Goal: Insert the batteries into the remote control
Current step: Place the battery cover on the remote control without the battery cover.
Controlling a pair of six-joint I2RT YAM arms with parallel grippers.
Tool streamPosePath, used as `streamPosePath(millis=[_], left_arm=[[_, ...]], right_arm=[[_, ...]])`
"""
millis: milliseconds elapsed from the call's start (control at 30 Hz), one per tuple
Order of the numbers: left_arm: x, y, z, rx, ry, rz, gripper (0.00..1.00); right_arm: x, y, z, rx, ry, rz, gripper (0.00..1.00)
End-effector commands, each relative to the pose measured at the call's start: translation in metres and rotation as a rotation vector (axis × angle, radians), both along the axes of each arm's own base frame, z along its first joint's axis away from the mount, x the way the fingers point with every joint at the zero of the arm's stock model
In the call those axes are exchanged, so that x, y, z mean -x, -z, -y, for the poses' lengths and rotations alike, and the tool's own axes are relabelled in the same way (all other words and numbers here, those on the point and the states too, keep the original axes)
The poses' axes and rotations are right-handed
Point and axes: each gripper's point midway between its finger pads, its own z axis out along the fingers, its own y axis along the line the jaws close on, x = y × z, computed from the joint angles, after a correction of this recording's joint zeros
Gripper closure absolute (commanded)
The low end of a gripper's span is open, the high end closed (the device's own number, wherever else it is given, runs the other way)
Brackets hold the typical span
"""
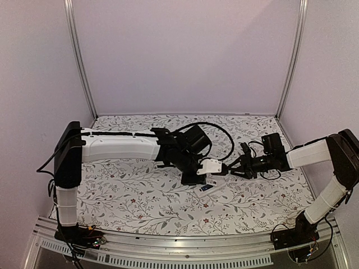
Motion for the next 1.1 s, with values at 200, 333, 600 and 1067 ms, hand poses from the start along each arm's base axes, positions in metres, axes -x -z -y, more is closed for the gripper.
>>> streamPosePath(millis=[200, 333, 600, 1067], left_arm=[[-0.029, 0.014, -0.016, 0.032, -0.383, -0.086, 0.85], [-0.028, 0.023, -0.014, 0.016, -0.446, -0.13, 0.85], [-0.027, 0.038, -0.011, -0.027, -0.555, -0.167, 0.84], [-0.018, 0.051, -0.006, -0.095, -0.545, -0.163, 0.83]], right_arm=[[-0.005, 0.015, 0.003, 0.032, 0.016, -0.026, 0.6], [-0.007, 0.018, 0.0, 0.034, 0.014, -0.035, 0.6], [-0.004, 0.029, -0.013, 0.044, -0.022, -0.062, 0.58], [0.009, 0.038, -0.027, 0.036, -0.079, -0.105, 0.61]])
